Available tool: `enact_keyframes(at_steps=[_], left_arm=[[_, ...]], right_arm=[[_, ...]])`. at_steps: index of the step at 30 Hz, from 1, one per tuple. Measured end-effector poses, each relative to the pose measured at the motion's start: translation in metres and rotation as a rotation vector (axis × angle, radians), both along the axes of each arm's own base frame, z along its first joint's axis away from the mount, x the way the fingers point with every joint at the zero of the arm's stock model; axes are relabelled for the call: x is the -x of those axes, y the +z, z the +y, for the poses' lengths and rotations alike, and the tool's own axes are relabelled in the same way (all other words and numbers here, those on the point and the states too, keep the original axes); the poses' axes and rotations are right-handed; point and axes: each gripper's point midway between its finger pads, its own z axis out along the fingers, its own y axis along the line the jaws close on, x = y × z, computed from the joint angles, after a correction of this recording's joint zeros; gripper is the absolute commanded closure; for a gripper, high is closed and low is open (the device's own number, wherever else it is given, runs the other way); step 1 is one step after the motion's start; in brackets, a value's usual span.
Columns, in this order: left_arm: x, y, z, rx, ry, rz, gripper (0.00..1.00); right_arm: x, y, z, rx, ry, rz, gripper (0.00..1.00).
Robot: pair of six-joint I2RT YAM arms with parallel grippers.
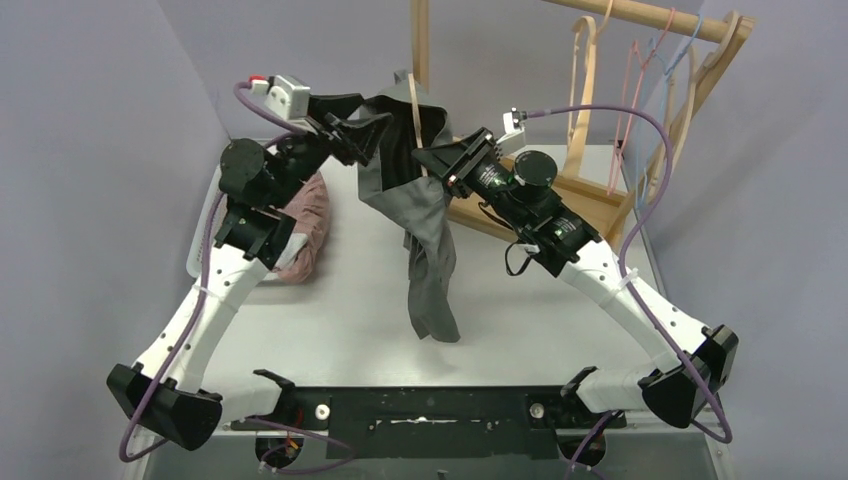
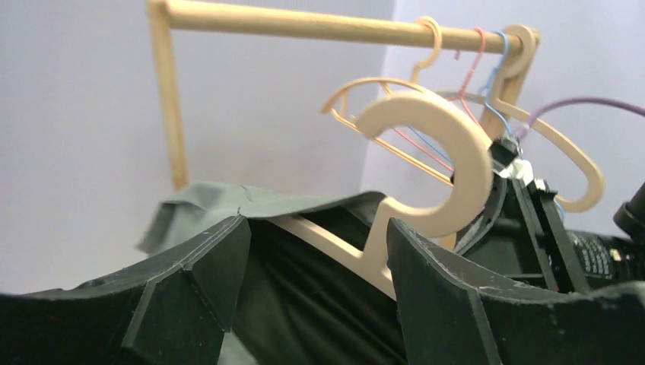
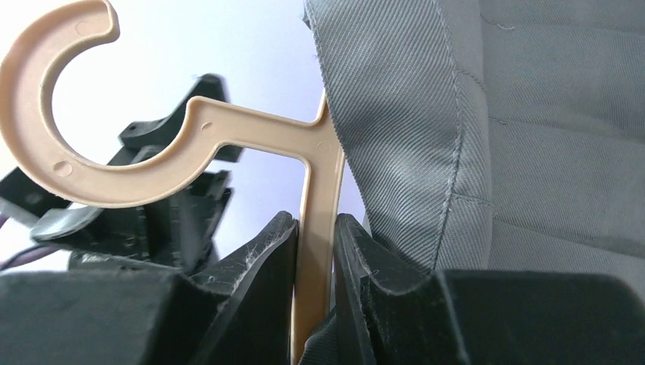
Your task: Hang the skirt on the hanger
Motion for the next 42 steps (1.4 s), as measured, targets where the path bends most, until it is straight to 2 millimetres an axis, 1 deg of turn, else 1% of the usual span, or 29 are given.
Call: enact_keyframes(at_steps=[3, 5, 8, 9, 11, 14, 17, 19, 22, 26, 30, 33, 35, 37, 40, 42], left_arm=[[0.001, 0.015, 0.022, 0.018, 0.061, -0.027, 0.33], [0.008, 0.025, 0.034, 0.028, 0.092, -0.050, 0.33], [0.025, 0.040, 0.049, 0.043, 0.133, -0.080, 0.34], [0.030, 0.043, 0.054, 0.046, 0.148, -0.087, 0.34], [0.042, 0.045, 0.064, 0.050, 0.174, -0.094, 0.33], [0.057, 0.040, 0.076, 0.054, 0.202, -0.082, 0.34], [0.067, 0.024, 0.084, 0.049, 0.225, -0.048, 0.34], [0.070, 0.009, 0.088, 0.038, 0.236, -0.011, 0.34], [0.072, -0.017, 0.091, 0.015, 0.247, 0.060, 0.33], [0.072, -0.058, 0.090, -0.016, 0.244, 0.173, 0.33], [0.072, -0.105, 0.089, -0.048, 0.238, 0.302, 0.33], [0.073, -0.131, 0.088, -0.064, 0.236, 0.377, 0.33], [0.074, -0.139, 0.088, -0.068, 0.235, 0.406, 0.33], [0.075, -0.141, 0.089, -0.066, 0.235, 0.415, 0.33], [0.075, -0.140, 0.089, -0.060, 0.240, 0.415, 0.34], [0.075, -0.140, 0.090, -0.057, 0.242, 0.418, 0.34]], right_arm=[[-0.011, -0.009, -0.001, 0.012, -0.047, 0.024, 1.00], [-0.019, -0.016, -0.003, 0.029, -0.086, 0.041, 1.00], [-0.033, -0.021, -0.009, 0.064, -0.157, 0.057, 1.00], [-0.037, -0.020, -0.011, 0.070, -0.176, 0.057, 1.00], [-0.048, -0.012, -0.016, 0.079, -0.228, 0.045, 1.00], [-0.063, 0.001, -0.025, 0.074, -0.287, 0.025, 1.00], [-0.080, 0.014, -0.038, 0.062, -0.346, 0.007, 1.00], [-0.093, 0.020, -0.048, 0.052, -0.381, 0.000, 1.00], [-0.115, 0.024, -0.063, 0.046, -0.433, -0.005, 1.00], [-0.143, 0.031, -0.077, 0.040, -0.494, -0.017, 1.00], [-0.168, 0.045, -0.092, 0.015, -0.547, -0.047, 1.00], [-0.183, 0.053, -0.103, -0.001, -0.586, -0.065, 1.00], [-0.190, 0.060, -0.109, -0.016, -0.606, -0.079, 1.00], [-0.200, 0.067, -0.115, -0.031, -0.625, -0.093, 1.00], [-0.212, 0.070, -0.119, -0.048, -0.639, -0.099, 1.00], [-0.220, 0.068, -0.119, -0.056, -0.644, -0.094, 1.00]])
